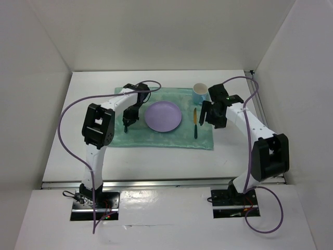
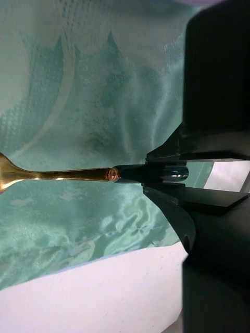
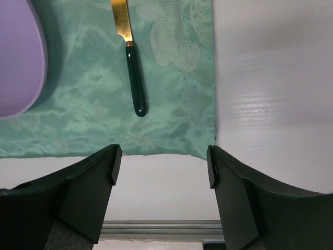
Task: Set the dinner table for one person
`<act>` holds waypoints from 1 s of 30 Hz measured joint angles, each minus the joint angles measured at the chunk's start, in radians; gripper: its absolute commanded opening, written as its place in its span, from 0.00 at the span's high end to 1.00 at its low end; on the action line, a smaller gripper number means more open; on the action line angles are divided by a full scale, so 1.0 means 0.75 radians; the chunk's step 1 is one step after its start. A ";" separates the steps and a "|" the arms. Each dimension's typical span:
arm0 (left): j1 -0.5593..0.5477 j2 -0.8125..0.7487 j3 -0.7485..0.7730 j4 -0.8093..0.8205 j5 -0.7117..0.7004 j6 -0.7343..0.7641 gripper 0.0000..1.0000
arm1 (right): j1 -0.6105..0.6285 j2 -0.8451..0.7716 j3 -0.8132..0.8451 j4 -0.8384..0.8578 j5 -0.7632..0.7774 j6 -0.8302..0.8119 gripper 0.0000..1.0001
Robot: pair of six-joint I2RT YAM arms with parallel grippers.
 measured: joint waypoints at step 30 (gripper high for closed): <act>-0.011 -0.408 -0.015 -0.018 0.205 -0.032 0.10 | -0.009 -0.061 0.086 0.049 0.063 0.102 0.00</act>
